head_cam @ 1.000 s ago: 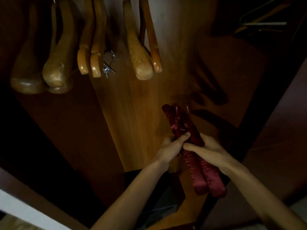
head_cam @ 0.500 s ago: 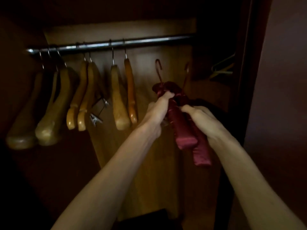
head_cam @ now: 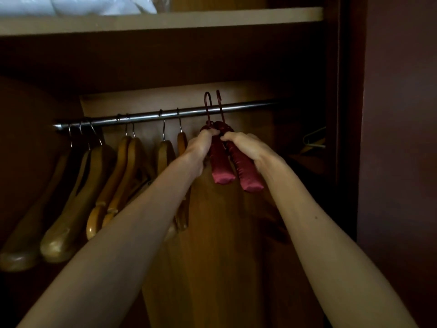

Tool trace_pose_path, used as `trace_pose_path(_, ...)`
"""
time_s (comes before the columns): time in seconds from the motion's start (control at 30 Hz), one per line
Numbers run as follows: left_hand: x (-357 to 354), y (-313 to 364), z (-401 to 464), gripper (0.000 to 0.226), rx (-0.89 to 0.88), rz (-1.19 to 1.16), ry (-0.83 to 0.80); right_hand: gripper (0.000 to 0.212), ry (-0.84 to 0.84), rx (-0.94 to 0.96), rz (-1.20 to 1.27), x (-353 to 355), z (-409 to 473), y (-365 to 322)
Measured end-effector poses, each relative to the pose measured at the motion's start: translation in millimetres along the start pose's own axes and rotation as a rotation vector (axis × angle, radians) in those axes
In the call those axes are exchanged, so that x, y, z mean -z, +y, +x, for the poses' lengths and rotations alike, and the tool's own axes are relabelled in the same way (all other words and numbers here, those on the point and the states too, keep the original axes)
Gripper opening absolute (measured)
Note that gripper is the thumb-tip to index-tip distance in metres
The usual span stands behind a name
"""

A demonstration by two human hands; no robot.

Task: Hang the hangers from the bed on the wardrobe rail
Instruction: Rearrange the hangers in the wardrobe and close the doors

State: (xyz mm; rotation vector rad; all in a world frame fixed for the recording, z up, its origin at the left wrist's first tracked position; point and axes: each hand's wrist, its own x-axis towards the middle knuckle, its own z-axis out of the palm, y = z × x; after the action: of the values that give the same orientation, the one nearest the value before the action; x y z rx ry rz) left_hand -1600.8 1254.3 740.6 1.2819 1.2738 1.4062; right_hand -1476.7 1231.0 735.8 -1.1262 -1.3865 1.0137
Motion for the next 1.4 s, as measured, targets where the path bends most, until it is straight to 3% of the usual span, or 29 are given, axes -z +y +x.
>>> trace_pose_path(0.27, -13, 2, 42, 0.043, 0.025, 0.024, -0.039, 0.011, -0.002, -0.043, -0.055, 11, 44, -5)
trace_pose_path(0.53, -24, -15, 49, 0.039, 0.068, 0.071, -0.058, 0.012, -0.008, -0.077, -0.077, 16, 50, 15)
trace_pose_path(0.7, -18, -4, 43, 0.034, 0.065, 0.237, 0.003, 0.032, 0.063, -0.121, -0.079, 19, 48, 16)
trace_pose_path(0.8, -8, 4, 36, 0.038, -0.015, 0.419, 0.036, 0.058, 0.123, -0.123, -0.146, 23, 48, 19)
trace_pose_path(0.93, 23, 10, 23, 0.033, -0.325, 0.738, 0.180, 0.065, 0.414, 0.163, -0.479, 21, 30, 13)
trace_pose_path(1.03, 55, 12, 13, 0.024, -0.448, 0.845, 0.373, 0.051, 0.519, 0.458, -0.544, -1, -1, -3)
trace_pose_path(1.13, 82, 10, 8, 0.020, -0.435, 0.832, 0.442, 0.032, 0.434, 0.523, -0.645, -40, -29, -15)
trace_pose_path(1.2, 92, 8, 6, 0.022, -0.360, 0.824, 0.401, 0.017, 0.323, 0.522, -0.710, -67, -39, -16)
trace_pose_path(1.33, 105, -9, 5, 0.027, -0.142, 0.681, 0.213, 0.031, 0.149, 0.402, -0.793, -110, -37, -1)
trace_pose_path(1.4, 110, -20, 11, 0.049, -0.007, 0.542, 0.175, 0.048, 0.057, 0.309, -0.786, -121, -33, 8)
